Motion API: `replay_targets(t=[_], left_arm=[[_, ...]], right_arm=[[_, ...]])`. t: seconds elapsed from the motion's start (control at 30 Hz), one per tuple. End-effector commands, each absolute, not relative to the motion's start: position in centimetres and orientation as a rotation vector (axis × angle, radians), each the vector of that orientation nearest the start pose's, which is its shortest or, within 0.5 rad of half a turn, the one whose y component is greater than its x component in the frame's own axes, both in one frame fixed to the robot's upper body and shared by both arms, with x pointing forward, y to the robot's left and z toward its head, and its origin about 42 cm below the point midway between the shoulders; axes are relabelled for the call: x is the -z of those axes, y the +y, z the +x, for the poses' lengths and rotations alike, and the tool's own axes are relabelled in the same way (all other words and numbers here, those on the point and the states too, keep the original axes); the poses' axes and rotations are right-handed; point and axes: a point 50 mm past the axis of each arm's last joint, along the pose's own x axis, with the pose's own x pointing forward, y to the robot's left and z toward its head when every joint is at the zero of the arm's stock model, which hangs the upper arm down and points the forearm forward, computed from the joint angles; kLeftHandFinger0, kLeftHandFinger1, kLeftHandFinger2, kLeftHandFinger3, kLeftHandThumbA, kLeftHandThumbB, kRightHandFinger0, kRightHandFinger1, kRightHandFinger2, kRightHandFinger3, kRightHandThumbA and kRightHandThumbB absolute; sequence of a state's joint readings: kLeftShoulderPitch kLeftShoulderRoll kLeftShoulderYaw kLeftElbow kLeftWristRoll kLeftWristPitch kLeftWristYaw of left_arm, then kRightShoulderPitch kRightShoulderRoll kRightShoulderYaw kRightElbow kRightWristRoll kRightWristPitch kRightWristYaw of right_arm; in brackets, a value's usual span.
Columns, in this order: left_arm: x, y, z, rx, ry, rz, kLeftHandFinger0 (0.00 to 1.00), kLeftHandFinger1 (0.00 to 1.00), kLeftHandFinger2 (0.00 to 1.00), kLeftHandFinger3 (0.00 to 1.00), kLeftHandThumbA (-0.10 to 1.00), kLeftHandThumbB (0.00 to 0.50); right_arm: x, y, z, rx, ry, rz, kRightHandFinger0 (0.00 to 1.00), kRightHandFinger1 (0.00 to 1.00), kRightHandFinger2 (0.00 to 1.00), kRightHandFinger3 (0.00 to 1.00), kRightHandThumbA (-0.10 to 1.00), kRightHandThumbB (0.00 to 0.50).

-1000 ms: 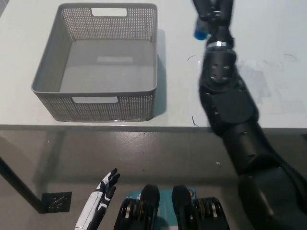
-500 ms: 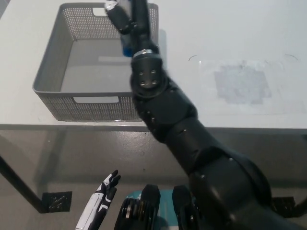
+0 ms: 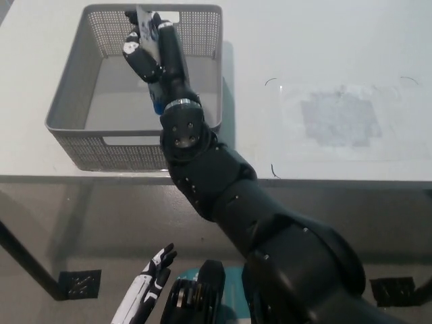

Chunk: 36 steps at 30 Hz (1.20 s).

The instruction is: Use the right hand to pick up a shampoo and place it into a container on the left side

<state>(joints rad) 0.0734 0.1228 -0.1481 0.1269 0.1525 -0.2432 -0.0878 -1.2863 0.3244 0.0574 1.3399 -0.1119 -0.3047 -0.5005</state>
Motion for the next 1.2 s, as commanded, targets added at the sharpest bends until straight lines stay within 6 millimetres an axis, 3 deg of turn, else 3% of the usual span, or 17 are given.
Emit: replay_targets(t=[0.0,0.03,0.1,0.23,0.47,0.63,0.7,0.73,0.83,0.9,1.03,1.17], left_arm=[[-6.3,21.3,24.9,0.288,-0.057,0.280,1.00,1.00,1.00,1.00,1.00,0.251],[-6.3,21.3,25.0,0.292,-0.061,0.299,1.00,1.00,1.00,1.00,1.00,0.244],[-6.3,21.4,24.6,0.298,-0.060,0.303,1.00,1.00,1.00,1.00,1.00,0.237],[-6.2,21.3,24.8,0.304,-0.061,0.302,1.00,1.00,1.00,1.00,1.00,0.238],[-6.2,21.2,24.9,0.315,-0.053,0.302,1.00,1.00,1.00,1.00,1.00,0.245],[-6.4,21.3,25.4,0.321,-0.055,0.321,1.00,1.00,1.00,1.00,1.00,0.258],[-6.5,21.3,25.7,0.326,-0.058,0.329,1.00,1.00,1.00,1.00,1.00,0.262],[-6.5,21.3,25.7,0.326,-0.062,0.323,1.00,1.00,1.00,1.00,1.00,0.241],[-6.5,21.3,25.8,0.329,-0.070,0.315,1.00,1.00,1.00,1.00,1.00,0.209],[-6.5,21.4,25.8,0.329,-0.064,0.311,1.00,1.00,1.00,1.00,1.00,0.214],[-6.3,21.6,25.6,0.323,-0.057,0.305,1.00,1.00,1.00,1.00,1.00,0.206],[-6.3,21.8,25.6,0.320,-0.048,0.317,1.00,1.00,1.00,1.00,1.00,0.223]], right_arm=[[-30.9,7.8,50.8,-0.220,-0.338,-0.178,1.00,1.00,1.00,1.00,0.76,0.361],[-30.6,7.7,50.9,-0.259,-0.320,-0.201,1.00,1.00,1.00,1.00,0.88,0.427],[-30.0,7.3,50.9,-0.275,-0.327,-0.218,1.00,1.00,1.00,1.00,0.93,0.445],[-29.8,6.8,51.0,-0.261,-0.347,-0.211,1.00,1.00,1.00,1.00,0.95,0.417],[-30.4,6.0,51.4,-0.243,-0.375,-0.205,1.00,1.00,1.00,1.00,1.00,0.419],[-34.0,4.3,52.2,-0.197,-0.477,-0.177,1.00,1.00,1.00,1.00,1.00,0.400],[-36.0,2.7,52.4,-0.176,-0.543,-0.131,1.00,1.00,1.00,1.00,1.00,0.358],[-36.7,2.1,52.4,-0.168,-0.564,-0.118,1.00,1.00,1.00,1.00,0.98,0.351],[-39.2,-1.0,51.5,-0.145,-0.629,-0.097,1.00,1.00,1.00,1.00,1.00,0.351],[-40.5,-3.4,50.3,-0.133,-0.678,-0.070,1.00,1.00,1.00,1.00,1.00,0.355],[-41.2,-7.9,47.4,-0.076,-0.786,-0.044,1.00,1.00,1.00,1.00,1.00,0.343],[-39.7,-12.2,43.9,-0.024,-0.838,-0.044,1.00,1.00,1.00,1.00,1.00,0.325]])
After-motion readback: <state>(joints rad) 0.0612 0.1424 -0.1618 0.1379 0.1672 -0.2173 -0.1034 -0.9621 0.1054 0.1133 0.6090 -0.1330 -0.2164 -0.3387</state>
